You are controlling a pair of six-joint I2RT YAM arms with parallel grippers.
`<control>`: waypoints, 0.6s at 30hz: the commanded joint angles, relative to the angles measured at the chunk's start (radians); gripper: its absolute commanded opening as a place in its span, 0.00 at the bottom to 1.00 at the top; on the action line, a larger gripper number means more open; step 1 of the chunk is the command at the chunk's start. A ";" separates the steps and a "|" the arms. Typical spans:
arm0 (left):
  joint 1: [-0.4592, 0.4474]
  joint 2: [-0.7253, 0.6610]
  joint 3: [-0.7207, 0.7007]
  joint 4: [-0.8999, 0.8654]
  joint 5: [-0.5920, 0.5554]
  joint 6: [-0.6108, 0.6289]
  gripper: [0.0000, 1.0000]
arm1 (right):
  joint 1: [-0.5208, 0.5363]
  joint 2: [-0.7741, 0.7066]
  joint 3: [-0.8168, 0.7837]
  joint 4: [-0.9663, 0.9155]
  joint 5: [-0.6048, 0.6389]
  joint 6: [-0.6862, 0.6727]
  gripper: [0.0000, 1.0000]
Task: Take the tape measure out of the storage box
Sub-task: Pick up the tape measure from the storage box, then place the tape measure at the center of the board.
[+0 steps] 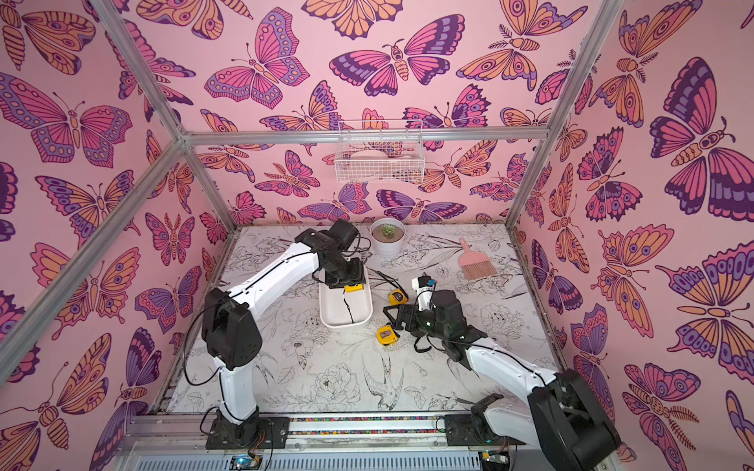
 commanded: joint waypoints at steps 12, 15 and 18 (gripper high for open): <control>-0.007 0.007 -0.004 0.022 0.168 -0.155 0.37 | 0.086 0.210 0.144 0.303 -0.031 0.024 0.91; -0.015 0.002 -0.010 0.037 0.170 -0.178 0.37 | 0.104 0.251 0.146 0.374 -0.005 0.046 0.89; -0.023 -0.003 -0.011 0.039 0.171 -0.188 0.37 | 0.114 0.293 0.161 0.422 0.025 0.071 0.88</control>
